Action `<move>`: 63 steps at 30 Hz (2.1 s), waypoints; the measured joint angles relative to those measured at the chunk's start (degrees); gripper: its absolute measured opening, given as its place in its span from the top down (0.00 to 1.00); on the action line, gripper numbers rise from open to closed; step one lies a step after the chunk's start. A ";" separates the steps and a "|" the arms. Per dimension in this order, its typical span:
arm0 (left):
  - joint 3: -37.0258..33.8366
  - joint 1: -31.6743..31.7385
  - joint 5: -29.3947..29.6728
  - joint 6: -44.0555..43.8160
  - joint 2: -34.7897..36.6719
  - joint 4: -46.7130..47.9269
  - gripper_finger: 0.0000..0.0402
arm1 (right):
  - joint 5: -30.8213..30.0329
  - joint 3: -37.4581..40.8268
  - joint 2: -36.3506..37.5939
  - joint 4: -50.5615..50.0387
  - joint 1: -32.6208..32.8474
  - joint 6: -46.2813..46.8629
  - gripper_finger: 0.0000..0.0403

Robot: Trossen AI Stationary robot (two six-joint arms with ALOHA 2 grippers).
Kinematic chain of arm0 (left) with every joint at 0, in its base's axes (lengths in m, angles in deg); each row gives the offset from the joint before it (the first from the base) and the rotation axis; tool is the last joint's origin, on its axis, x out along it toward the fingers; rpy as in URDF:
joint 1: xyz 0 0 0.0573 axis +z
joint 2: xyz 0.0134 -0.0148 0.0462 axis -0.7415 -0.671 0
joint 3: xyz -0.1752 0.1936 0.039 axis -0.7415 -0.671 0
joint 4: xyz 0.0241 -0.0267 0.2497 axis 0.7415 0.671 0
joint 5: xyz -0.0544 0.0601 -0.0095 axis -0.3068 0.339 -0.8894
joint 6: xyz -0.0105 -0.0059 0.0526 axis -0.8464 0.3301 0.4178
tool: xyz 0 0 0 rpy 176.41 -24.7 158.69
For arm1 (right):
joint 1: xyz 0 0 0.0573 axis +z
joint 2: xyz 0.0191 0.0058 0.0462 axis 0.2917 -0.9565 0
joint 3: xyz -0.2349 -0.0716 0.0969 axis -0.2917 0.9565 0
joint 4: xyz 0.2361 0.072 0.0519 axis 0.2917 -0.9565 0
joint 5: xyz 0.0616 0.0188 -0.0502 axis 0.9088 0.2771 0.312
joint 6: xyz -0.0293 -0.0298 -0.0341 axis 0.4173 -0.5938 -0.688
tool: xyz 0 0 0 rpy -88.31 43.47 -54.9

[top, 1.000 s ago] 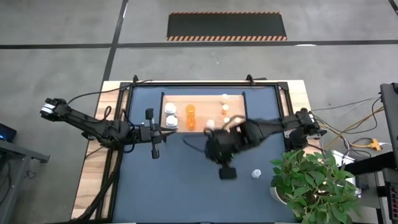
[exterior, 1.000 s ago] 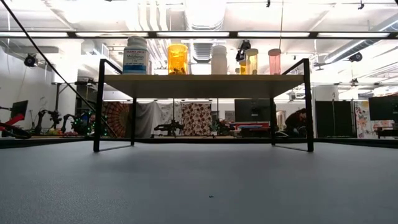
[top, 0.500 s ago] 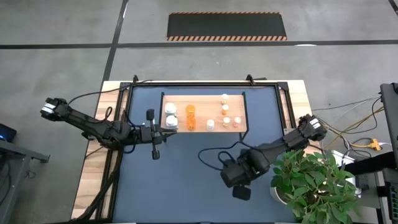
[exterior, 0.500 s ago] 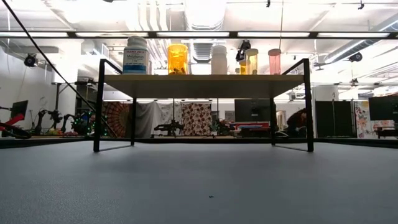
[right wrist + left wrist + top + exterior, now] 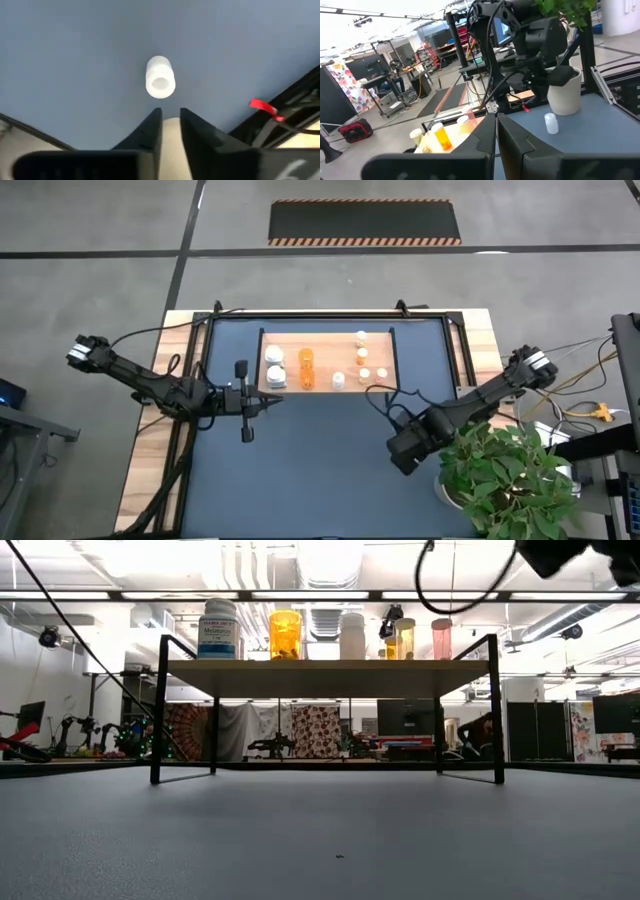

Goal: Pick and place medicine bottles onto shelf by color
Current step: Put the transparent bottle on the shelf

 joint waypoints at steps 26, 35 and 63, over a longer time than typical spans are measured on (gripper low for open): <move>0.00 0.02 0.04 0.46 0.04 0.02 1.00 | -0.13 13.48 -0.04 15.99 0.27 2.06 0.36; 0.00 0.02 0.06 0.46 0.04 0.02 1.00 | -0.15 12.98 -0.20 16.54 0.78 5.04 0.38; -0.02 0.04 0.07 0.50 0.07 0.04 1.00 | 6.27 3.87 -3.89 23.83 2.56 -13.93 0.64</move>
